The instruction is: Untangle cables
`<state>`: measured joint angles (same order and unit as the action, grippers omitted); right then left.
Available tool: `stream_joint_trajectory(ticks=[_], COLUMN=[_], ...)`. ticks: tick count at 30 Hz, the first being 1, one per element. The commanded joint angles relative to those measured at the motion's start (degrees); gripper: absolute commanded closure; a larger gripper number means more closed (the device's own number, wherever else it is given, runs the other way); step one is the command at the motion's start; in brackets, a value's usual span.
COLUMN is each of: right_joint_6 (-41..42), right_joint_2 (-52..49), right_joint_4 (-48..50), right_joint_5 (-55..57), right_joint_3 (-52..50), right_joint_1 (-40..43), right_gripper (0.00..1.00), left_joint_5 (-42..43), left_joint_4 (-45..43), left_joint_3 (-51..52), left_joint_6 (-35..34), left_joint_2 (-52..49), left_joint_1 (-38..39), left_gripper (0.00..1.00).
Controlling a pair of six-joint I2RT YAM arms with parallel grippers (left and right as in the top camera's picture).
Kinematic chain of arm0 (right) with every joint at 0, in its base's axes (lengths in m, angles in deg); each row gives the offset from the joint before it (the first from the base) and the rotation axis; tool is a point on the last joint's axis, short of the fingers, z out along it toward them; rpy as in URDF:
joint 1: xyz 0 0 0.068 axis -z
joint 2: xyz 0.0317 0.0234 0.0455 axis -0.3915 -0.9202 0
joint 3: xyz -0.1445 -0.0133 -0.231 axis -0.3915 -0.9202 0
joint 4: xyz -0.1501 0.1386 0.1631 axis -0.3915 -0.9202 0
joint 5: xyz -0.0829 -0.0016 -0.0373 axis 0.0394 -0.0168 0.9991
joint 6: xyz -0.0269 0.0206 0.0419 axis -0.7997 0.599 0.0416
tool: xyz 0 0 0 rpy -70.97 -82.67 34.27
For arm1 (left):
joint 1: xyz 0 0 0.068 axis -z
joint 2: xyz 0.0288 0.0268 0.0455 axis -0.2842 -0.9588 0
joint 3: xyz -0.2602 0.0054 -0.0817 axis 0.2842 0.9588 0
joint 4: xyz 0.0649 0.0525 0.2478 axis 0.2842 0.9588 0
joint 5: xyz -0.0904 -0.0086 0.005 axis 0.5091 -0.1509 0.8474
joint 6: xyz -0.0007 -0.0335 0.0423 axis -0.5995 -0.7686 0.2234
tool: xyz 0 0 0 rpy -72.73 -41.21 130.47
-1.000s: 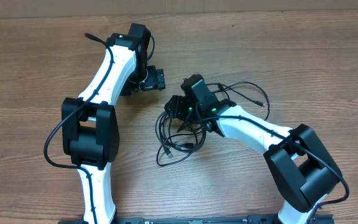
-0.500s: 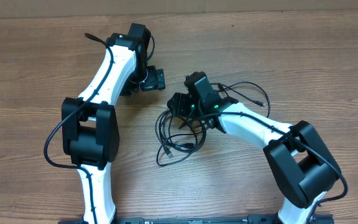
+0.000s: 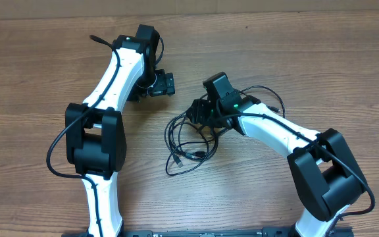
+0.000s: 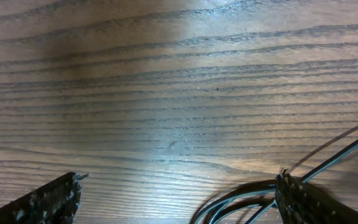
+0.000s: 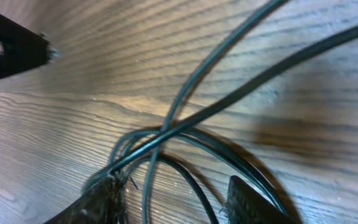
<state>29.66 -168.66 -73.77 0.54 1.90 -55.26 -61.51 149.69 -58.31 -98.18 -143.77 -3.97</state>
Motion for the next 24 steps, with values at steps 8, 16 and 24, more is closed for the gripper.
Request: stream_joint_trajectory(ticks=[8, 16, 24], right_joint_6=[4.9, 7.5, 7.48], right_joint_2=[0.85, -0.17, 1.2], right_joint_4=[1.86, 5.4, 5.38], right_joint_5=[6.84, 8.55, 7.02], right_joint_3=[1.03, 1.03, 2.32], right_joint_1=[-1.22, -3.08, -2.4], right_gripper=[0.51, 0.57, 0.62], left_joint_5=[0.46, 0.46, 0.46], left_joint_4=[-0.22, -0.22, -0.22], left_joint_3=[0.15, 0.13, 0.15], left_joint_6=[-0.81, -0.81, -0.81], left_joint_2=[1.36, 1.36, 1.36], left_joint_1=[-0.15, -0.15, -0.15], left_gripper=[0.01, 0.01, 0.01])
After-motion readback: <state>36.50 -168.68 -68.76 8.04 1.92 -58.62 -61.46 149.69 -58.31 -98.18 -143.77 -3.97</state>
